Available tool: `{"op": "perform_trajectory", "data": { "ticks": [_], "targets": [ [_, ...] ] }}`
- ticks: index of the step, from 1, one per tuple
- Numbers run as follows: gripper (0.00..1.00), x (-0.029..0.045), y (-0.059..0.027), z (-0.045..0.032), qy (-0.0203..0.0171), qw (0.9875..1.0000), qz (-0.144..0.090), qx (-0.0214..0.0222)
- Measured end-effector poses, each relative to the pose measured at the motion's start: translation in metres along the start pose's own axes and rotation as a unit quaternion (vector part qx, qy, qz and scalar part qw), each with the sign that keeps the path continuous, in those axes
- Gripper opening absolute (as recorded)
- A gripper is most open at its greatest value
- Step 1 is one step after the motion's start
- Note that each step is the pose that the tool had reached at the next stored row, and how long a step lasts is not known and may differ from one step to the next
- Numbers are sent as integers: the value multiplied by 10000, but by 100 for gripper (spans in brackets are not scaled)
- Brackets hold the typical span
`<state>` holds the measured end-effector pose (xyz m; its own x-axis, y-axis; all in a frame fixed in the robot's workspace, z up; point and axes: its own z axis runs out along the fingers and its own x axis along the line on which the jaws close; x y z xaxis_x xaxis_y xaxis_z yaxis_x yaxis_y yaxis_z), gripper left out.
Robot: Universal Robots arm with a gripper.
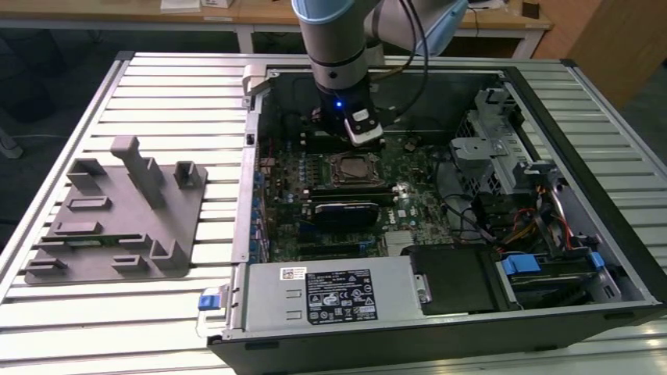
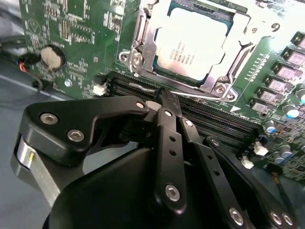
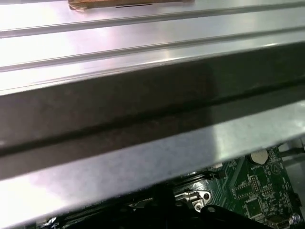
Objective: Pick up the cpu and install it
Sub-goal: 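Install the first cpu locking lever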
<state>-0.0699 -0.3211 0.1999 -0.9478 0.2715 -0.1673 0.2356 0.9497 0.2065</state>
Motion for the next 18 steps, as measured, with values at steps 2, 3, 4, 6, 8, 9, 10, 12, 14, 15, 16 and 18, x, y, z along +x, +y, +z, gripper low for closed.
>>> {"op": "perform_trajectory", "data": {
  "ticks": [2,3,4,6,8,9,10,12,14,15,16,18],
  "targets": [
    [11,1,-1,7,-22,9999,102,17],
    [11,2,-2,10,-29,9999,135,23],
    [11,2,-3,13,-34,9999,158,27],
    [11,3,-4,20,-40,9998,188,33],
    [11,4,-6,26,-45,9998,211,37],
    [11,5,-6,27,-47,9997,220,39],
    [11,5,-6,28,-49,9997,232,42],
    [11,6,-7,33,-56,9996,262,46],
    [11,6,-8,37,-62,9996,288,50],
    [11,7,-8,39,-64,9995,299,52],
    [11,7,-9,41,-67,9995,311,54],
    [11,8,-10,47,-71,9994,333,57]
  ]
}}
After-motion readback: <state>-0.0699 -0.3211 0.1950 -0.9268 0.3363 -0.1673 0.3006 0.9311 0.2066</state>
